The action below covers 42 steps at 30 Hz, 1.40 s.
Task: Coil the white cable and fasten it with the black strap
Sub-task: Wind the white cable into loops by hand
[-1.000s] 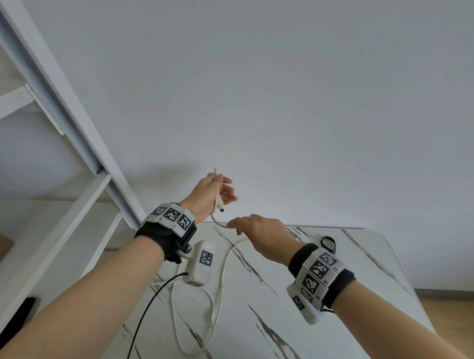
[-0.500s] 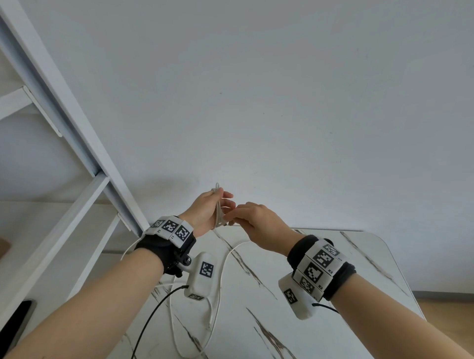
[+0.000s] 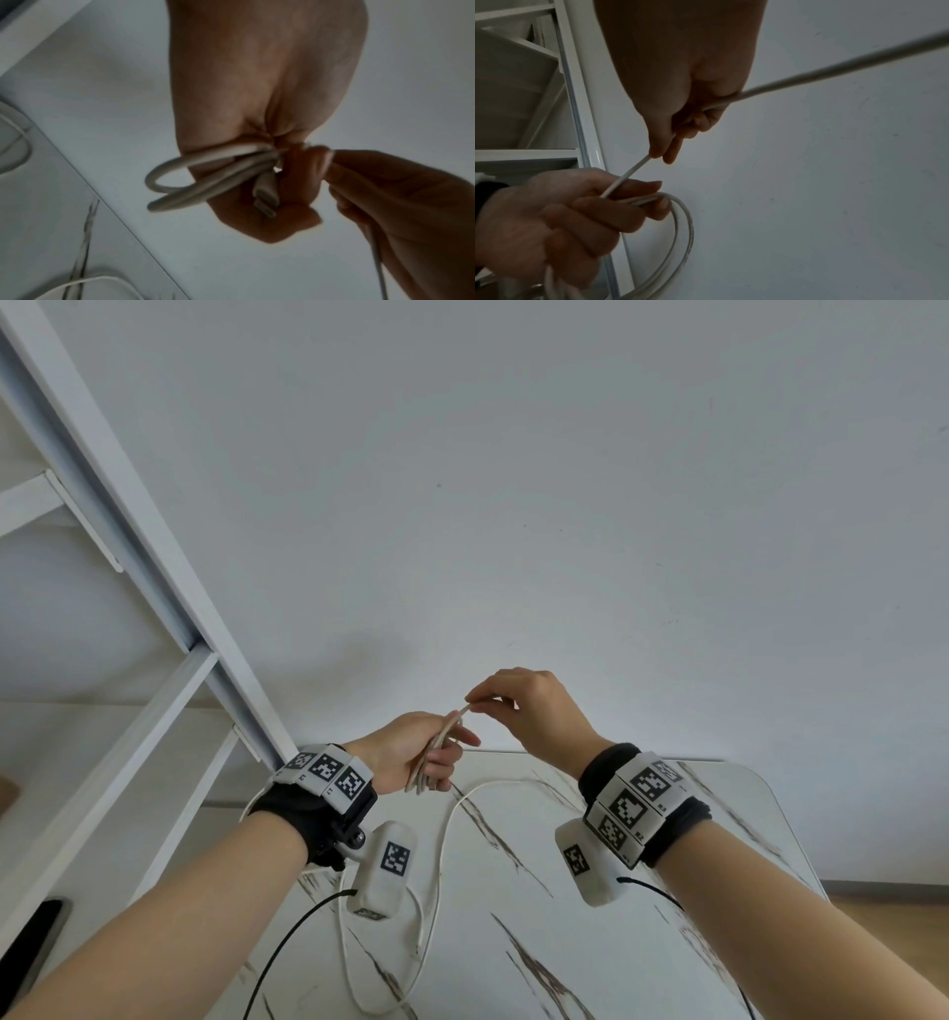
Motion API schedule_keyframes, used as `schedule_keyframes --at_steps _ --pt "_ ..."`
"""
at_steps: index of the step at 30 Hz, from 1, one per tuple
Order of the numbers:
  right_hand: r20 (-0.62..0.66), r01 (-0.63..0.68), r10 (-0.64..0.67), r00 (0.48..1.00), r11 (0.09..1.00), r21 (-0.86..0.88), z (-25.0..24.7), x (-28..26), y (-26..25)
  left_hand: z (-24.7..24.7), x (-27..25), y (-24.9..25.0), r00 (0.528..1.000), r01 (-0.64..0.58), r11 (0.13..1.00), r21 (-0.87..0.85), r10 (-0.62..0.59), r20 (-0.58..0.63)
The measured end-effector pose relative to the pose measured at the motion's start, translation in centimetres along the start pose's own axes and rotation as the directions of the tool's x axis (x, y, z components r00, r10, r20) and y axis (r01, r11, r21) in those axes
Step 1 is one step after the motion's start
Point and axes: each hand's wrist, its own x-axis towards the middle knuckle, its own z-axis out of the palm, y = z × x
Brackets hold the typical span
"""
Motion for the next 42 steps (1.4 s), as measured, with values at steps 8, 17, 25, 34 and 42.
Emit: schedule_keyframes --at_steps 8,17,25,34,42 --pt "-0.044 -0.188 0.193 0.980 0.978 0.094 -0.3 -0.1 2.3 -0.8 -1.2 -0.3 0.969 0.129 0.983 -0.129 -0.097 0.226" --pt "0.055 -0.292 0.287 0.956 0.946 0.143 2.5 -2.5 3.3 0.5 -2.6 0.0 0.957 0.128 0.985 -0.117 -0.092 0.275" --pt "0.030 -0.235 0.233 0.972 0.966 0.105 3.6 -3.1 2.8 1.0 -3.3 0.2 0.971 0.097 0.995 0.035 -0.102 0.214" --pt "0.028 -0.263 0.264 0.964 0.964 -0.032 3.8 -3.6 4.2 1.8 -3.1 1.1 0.976 -0.002 0.980 -0.199 0.045 0.212" --pt "0.024 -0.407 0.410 0.912 0.910 -0.075 2.0 -4.8 6.2 2.5 -3.5 2.8 0.954 -0.051 0.899 -0.435 0.172 0.244"
